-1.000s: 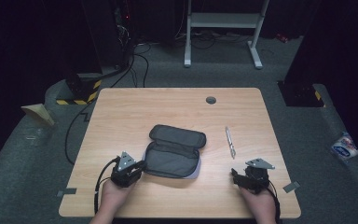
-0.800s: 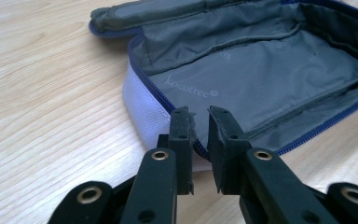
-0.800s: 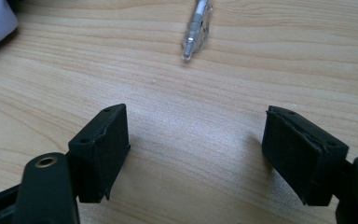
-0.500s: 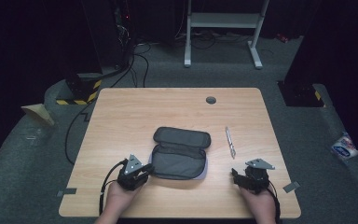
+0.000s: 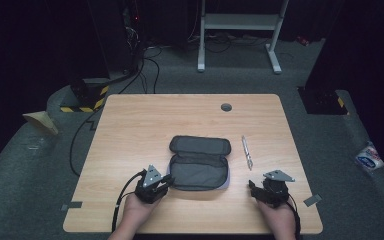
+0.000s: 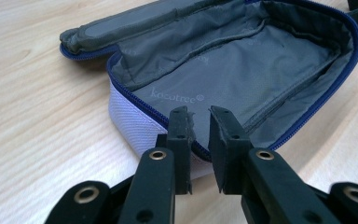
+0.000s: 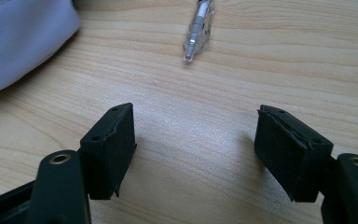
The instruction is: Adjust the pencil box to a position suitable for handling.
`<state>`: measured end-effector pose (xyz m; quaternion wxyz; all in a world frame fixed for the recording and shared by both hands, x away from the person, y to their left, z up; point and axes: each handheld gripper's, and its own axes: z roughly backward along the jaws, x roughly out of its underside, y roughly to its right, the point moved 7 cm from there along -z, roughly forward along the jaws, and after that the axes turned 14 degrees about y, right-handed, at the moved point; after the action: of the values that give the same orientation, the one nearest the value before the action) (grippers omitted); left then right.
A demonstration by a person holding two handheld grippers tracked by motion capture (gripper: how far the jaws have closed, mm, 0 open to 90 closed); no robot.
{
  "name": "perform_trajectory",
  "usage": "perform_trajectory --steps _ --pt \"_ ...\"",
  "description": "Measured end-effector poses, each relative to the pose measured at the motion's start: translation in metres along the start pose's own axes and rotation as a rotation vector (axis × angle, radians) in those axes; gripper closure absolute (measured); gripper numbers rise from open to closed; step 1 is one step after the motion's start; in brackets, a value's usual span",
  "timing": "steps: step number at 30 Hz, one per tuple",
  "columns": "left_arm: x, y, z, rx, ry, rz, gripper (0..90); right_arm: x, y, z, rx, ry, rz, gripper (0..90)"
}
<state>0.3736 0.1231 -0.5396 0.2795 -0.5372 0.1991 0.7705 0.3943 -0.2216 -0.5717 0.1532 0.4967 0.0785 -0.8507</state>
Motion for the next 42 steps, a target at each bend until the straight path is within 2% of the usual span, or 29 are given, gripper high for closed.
perform_trajectory --steps 6,9,15,24,29,32,35,36,39,41,42 --pt "0.000 0.000 -0.004 0.000 0.007 0.000 77.9 0.000 0.000 0.000 0.001 0.000 0.000 28.5" --pt "-0.001 0.000 -0.006 -0.007 0.018 0.025 77.2 0.000 0.000 0.000 0.000 0.000 0.000 28.5" --pt "-0.003 0.002 -0.008 0.001 0.023 0.026 75.7 0.000 0.000 0.000 0.000 0.000 0.000 28.5" --pt "-0.008 -0.008 0.009 -0.012 0.061 0.047 68.0 0.000 0.000 0.000 0.000 0.000 0.000 28.5" --pt "-0.006 -0.020 0.018 -0.040 0.059 0.052 64.0 0.000 0.000 0.000 0.000 0.000 0.000 28.5" --pt "0.001 -0.030 0.021 -0.083 0.029 0.025 58.0 0.000 0.000 0.000 -0.003 0.002 0.002 28.8" --pt "0.012 -0.042 0.023 -0.116 -0.018 0.020 53.7 0.000 0.000 0.000 -0.005 0.004 0.001 28.8" --pt "0.018 -0.048 0.023 -0.140 -0.045 0.008 52.6 0.000 0.000 0.000 -0.005 0.004 0.001 28.9" --pt "0.030 -0.062 0.026 -0.176 -0.093 0.036 49.9 0.000 0.000 0.000 -0.007 0.005 0.001 29.0" --pt "0.035 -0.073 0.030 -0.214 -0.110 0.041 48.7 0.000 0.000 0.000 -0.003 0.003 -0.006 29.2" --pt "0.036 -0.075 0.031 -0.219 -0.113 0.048 48.3 0.000 0.001 0.000 -0.002 0.003 -0.007 29.8"
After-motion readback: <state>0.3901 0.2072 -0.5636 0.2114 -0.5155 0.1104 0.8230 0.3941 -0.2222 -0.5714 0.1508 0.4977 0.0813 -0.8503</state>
